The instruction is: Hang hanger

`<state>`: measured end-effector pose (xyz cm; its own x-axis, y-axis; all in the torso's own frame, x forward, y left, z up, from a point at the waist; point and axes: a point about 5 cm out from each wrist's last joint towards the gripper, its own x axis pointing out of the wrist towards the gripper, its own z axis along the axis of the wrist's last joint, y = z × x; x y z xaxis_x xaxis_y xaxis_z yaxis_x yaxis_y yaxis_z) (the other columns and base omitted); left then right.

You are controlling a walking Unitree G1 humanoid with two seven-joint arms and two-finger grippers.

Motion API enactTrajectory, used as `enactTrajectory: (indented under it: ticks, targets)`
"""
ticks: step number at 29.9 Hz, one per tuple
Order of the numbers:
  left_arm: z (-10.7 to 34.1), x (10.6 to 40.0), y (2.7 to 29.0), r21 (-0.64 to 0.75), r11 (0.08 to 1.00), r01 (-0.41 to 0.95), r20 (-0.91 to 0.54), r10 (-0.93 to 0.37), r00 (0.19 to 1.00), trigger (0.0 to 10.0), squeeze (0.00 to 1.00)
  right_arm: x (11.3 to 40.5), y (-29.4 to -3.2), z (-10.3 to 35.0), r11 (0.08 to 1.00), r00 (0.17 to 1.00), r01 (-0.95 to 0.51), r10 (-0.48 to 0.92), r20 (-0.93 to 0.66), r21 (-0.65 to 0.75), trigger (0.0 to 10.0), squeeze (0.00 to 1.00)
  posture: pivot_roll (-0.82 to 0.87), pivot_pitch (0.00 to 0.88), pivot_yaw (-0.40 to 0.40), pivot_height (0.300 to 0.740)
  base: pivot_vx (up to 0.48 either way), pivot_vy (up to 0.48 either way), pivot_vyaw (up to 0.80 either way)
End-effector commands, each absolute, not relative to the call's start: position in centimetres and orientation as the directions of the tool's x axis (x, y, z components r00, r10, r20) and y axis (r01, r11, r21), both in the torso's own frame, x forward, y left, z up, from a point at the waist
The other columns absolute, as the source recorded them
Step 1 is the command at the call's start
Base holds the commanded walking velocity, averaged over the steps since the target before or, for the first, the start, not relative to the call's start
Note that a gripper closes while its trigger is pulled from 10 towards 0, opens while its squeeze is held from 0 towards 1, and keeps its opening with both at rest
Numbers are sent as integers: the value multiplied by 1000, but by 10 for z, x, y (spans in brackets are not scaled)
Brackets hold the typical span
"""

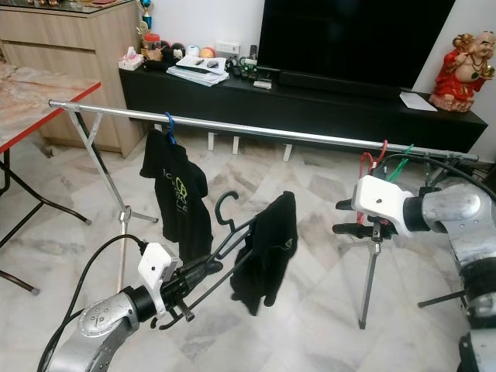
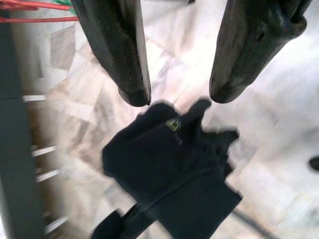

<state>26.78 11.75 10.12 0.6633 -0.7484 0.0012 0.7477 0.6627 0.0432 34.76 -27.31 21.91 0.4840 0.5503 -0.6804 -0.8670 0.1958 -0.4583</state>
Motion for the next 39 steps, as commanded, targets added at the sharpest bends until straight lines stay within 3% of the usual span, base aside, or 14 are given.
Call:
enactTrajectory:
  ticks: [1, 14, 20, 39]
  targets:
    - [107, 265, 113, 79, 630, 773, 33, -776, 629, 10000, 0, 345, -277, 218, 144, 449, -885, 511, -733, -442, 10000, 0, 76, 0, -118, 740, 0, 0, 0]
    - [111, 246, 101, 207, 436, 876, -29, -892, 450, 10000, 0, 353, -244, 193, 43, 366, -906, 580, -728, -421, 10000, 0, 99, 0, -127, 740, 0, 0, 0]
    - [114, 241, 92, 219, 382, 898, -25, -918, 397, 10000, 0, 349, -242, 181, -12, 301, -928, 564, -769, -373, 10000, 0, 101, 0, -134, 740, 0, 0, 0]
    - [117, 241, 82, 239, 343, 908, -23, -933, 359, 10000, 0, 337, -240, 160, -73, 129, -976, 561, -818, -204, 10000, 0, 106, 0, -135, 740, 0, 0, 0]
